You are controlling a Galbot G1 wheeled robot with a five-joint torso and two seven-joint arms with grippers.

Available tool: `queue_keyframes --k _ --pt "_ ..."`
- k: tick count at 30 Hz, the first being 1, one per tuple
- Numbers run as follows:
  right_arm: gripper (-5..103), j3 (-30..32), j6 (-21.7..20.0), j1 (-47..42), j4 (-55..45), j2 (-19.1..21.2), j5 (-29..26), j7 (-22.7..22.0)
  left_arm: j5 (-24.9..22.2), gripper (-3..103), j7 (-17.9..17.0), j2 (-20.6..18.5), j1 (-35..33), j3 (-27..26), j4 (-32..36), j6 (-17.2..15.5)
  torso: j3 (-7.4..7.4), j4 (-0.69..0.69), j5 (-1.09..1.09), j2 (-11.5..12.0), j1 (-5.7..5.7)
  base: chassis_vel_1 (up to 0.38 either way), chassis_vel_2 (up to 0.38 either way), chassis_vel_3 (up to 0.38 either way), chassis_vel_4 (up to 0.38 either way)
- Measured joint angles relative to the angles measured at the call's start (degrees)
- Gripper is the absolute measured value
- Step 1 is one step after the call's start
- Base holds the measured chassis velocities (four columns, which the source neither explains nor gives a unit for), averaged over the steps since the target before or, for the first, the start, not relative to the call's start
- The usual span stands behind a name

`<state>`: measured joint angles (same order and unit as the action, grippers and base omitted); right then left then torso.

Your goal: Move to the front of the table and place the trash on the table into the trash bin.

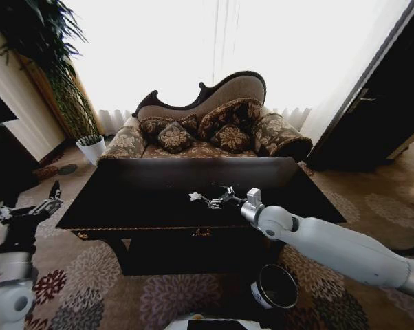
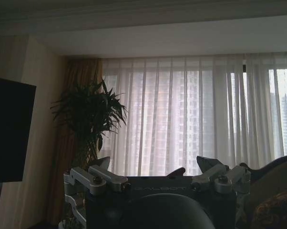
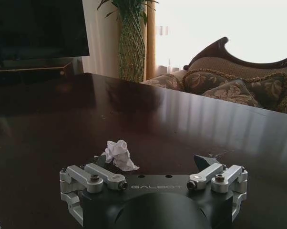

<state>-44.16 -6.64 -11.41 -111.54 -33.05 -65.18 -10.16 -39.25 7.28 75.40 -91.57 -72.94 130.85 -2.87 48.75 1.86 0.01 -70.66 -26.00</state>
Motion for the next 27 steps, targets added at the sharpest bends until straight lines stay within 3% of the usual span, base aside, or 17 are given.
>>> queue_keyframes --k 7,20,22,25,27 --pt "100 -3.5 0.0 3.8 1.7 -3.8 -1.0 0.0 -0.1 100 0.0 -0.2 0.2 -0.4 -1.0 0.2 0.0 -0.01 0.01 0.0 0.0 0.0 0.0 0.0 0.0" --pt "101 -5.4 -0.3 4.2 3.0 -5.4 0.2 -0.1 0.0 100 0.1 -0.9 1.2 -0.1 -2.7 0.2 0.0 0.0 0.0 0.0 0.0 0.0 0.0 0.0 0.0" --pt "97 -5.5 -0.3 4.2 3.3 -5.5 0.4 -0.1 0.0 100 0.1 -0.9 1.3 0.0 -2.7 0.2 0.01 0.0 0.0 0.0 0.0 0.0 0.0 0.0 0.0" --pt "82 -5.7 -0.3 4.3 3.9 -5.8 0.9 -0.2 0.1 100 0.1 -1.1 1.3 -0.1 -3.0 0.3 0.0 0.0 0.0 0.0 0.0 0.0 0.0 0.0 0.0" --pt "82 -5.7 -0.3 4.3 3.9 -5.8 1.0 -0.2 0.1 100 0.1 -1.1 1.3 -0.1 -3.1 0.3 0.0 0.0 0.0 0.0 0.0 0.0 0.0 0.0 0.0"
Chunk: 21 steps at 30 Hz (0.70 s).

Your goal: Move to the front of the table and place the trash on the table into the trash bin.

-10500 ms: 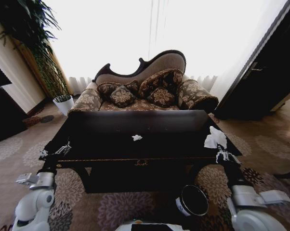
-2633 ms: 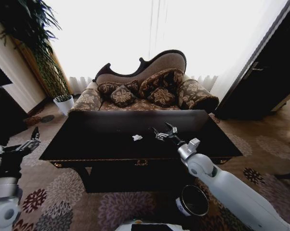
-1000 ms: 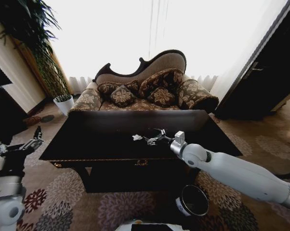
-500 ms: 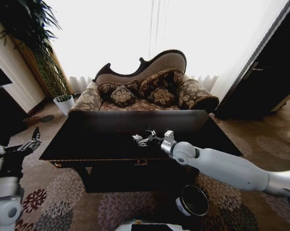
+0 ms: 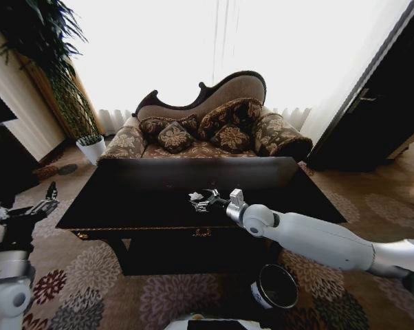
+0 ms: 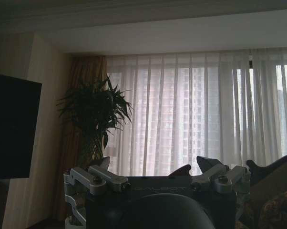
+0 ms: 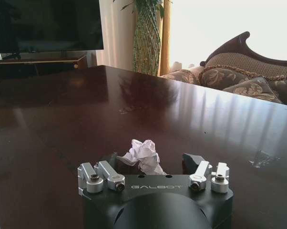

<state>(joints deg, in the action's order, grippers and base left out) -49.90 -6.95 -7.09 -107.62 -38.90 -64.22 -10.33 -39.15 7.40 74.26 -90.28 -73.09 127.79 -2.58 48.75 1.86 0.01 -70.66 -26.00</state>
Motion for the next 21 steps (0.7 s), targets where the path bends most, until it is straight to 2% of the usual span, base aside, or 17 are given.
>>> queue_keyframes --k 3,4,8,10,13,16,17,19,21 --pt "65 0.0 0.0 0.1 -0.2 0.0 0.0 0.0 0.1 100 0.0 -0.1 0.0 -0.1 -0.1 0.1 0.0 -0.01 0.0 0.0 0.0 0.0 0.0 0.0 0.0" --pt "65 0.0 0.0 0.1 -0.2 0.0 0.0 0.0 0.1 100 0.0 -0.1 0.0 -0.1 -0.1 0.1 0.0 -0.01 0.0 0.0 0.0 0.0 0.0 0.0 0.0" --pt "43 0.0 0.0 0.2 -0.3 0.2 0.0 0.1 0.0 100 0.2 0.3 -0.2 -1.1 0.2 0.1 0.0 0.0 0.0 0.0 0.0 0.0 0.0 0.0 0.0" --pt "43 0.0 0.0 0.3 -0.3 0.2 -0.1 0.1 -0.1 100 0.2 0.3 -0.3 -1.3 0.2 0.1 0.0 -0.01 0.0 0.0 0.0 0.0 0.0 0.0 0.0" --pt "27 0.1 -0.1 0.3 -0.8 0.5 -0.2 0.2 -0.5 100 0.2 0.1 -0.4 -1.9 0.3 0.1 0.0 -0.01 0.0 0.0 0.0 0.0 0.0 0.0 0.0" --pt "21 0.3 0.0 0.2 -1.2 0.8 -0.4 0.2 -0.7 100 0.3 -0.1 -0.5 -2.2 0.5 0.1 0.0 0.0 0.0 0.0 0.0 0.0 0.0 0.0 0.0" --pt "11 0.6 0.0 0.1 -1.5 1.1 -0.5 0.2 -0.9 100 0.3 -0.2 -0.6 -2.4 0.5 0.1 0.0 -0.01 0.0 0.0 0.0 0.0 0.0 0.0 0.0" --pt "11 0.7 0.0 0.0 -1.7 1.4 -0.6 0.2 -1.0 100 0.3 -0.2 -0.6 -2.4 0.6 0.1 0.0 -0.01 0.0 0.0 0.0 0.0 0.0 0.0 0.0" --pt "3 1.5 0.0 -0.5 -2.3 2.3 -0.7 0.3 -1.1 100 0.3 -0.2 -0.7 -2.4 0.6 0.1 0.0 0.0 0.0 0.0 0.0 0.0 0.0 0.0 0.0"
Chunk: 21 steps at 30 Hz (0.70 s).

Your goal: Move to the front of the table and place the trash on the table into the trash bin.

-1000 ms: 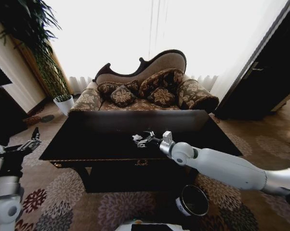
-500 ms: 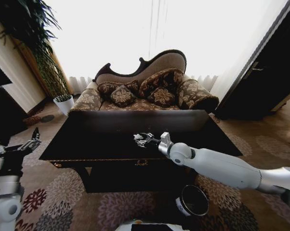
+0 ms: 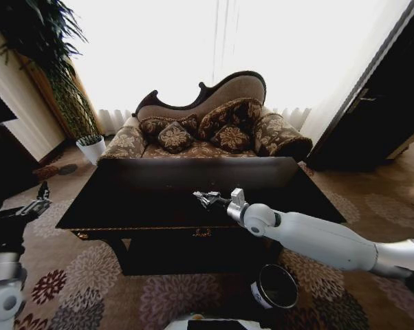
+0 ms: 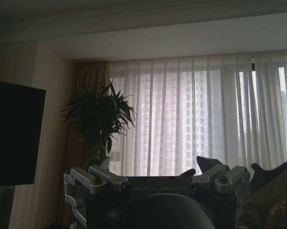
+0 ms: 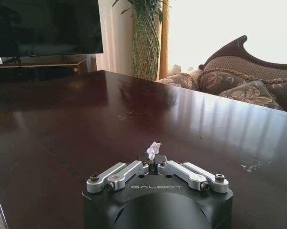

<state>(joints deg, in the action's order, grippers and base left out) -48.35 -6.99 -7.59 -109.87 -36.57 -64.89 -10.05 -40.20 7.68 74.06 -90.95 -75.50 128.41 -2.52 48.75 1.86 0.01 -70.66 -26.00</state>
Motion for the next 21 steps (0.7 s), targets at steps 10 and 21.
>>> queue_keyframes --k 10,21 --pt "2 11.2 0.0 -9.3 -5.8 6.3 -1.2 0.1 -0.9 100 0.0 -0.4 0.5 0.9 -0.4 -0.3 0.0 -0.01 0.0 0.0 0.0 0.0 0.0 0.0 0.0" --pt "2 53.2 -1.2 -46.3 -17.0 12.8 -2.6 0.2 -1.3 100 0.0 -1.4 2.2 4.5 -1.5 -0.5 0.0 0.0 0.0 0.0 0.0 0.0 0.0 0.0 0.0"
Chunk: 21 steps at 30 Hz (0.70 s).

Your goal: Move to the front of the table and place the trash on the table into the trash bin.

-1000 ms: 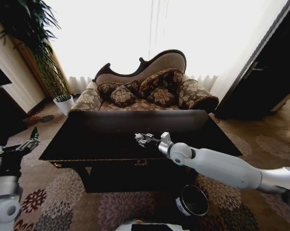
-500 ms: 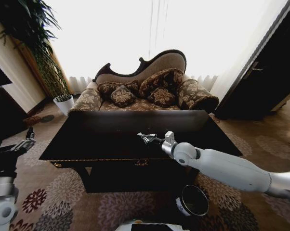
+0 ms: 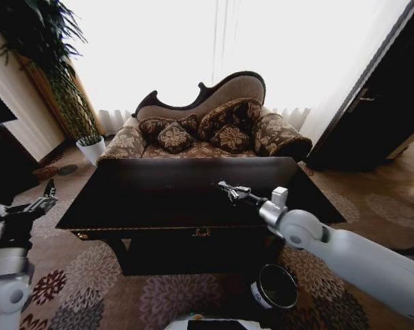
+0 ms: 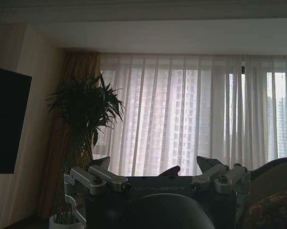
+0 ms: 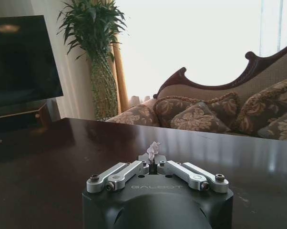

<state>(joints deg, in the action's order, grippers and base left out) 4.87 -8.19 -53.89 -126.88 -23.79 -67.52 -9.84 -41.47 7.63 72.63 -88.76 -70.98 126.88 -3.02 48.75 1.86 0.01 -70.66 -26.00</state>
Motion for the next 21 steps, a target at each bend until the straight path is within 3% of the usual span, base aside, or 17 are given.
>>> queue_keyframes --k 1,4,6,8,9,10,11,21 --pt "2 0.0 0.0 0.0 0.0 0.0 0.0 0.0 0.0 100 0.0 0.0 0.0 0.0 0.0 0.0 0.0 0.0 0.0 0.0 0.0 0.0 0.0 0.0 0.0" --pt "2 18.9 -0.4 -18.3 -3.3 -2.0 0.8 1.2 0.5 100 0.0 -1.0 0.3 2.6 0.3 -0.2 -0.01 0.01 -0.01 0.0 0.0 0.0 0.0 0.0 0.0" --pt "2 21.8 -0.5 -21.3 -3.8 -2.8 0.9 1.3 0.6 100 0.0 -1.2 0.3 2.9 0.4 -0.2 -0.01 0.01 -0.01 0.0 0.0 0.0 0.0 0.0 0.0" --pt "2 33.8 -0.7 -32.0 -6.0 -7.3 1.7 2.5 0.4 100 0.0 -2.7 0.3 4.0 0.7 -0.2 -0.01 0.01 0.0 0.0 0.0 0.0 0.0 0.0 0.0" --pt "2 33.8 -0.7 -32.0 -6.0 -7.3 1.7 2.5 0.4 100 0.0 -2.7 0.3 4.0 0.7 -0.2 -0.01 0.01 0.0 0.0 0.0 0.0 0.0 0.0 0.0" --pt "2 39.4 -0.8 -36.7 -7.2 -10.5 2.5 3.3 0.1 100 0.0 -3.4 0.2 4.5 0.9 -0.2 -0.01 0.0 0.01 0.0 0.01 0.0 0.0 0.0 0.0" --pt "2 48.5 -0.3 -45.7 -8.6 -17.6 5.6 6.3 -0.8 100 -0.1 -4.6 -0.3 5.9 1.8 -0.3 -0.01 0.01 0.0 0.0 0.0 0.0 0.0 0.0 0.0" --pt "2 57.7 1.1 -57.0 -16.5 -31.2 5.8 8.3 -0.1 100 -0.2 -5.0 0.1 11.4 2.9 -0.8 0.0 0.0 0.04 0.0 0.01 0.0 0.0 0.0 0.0"
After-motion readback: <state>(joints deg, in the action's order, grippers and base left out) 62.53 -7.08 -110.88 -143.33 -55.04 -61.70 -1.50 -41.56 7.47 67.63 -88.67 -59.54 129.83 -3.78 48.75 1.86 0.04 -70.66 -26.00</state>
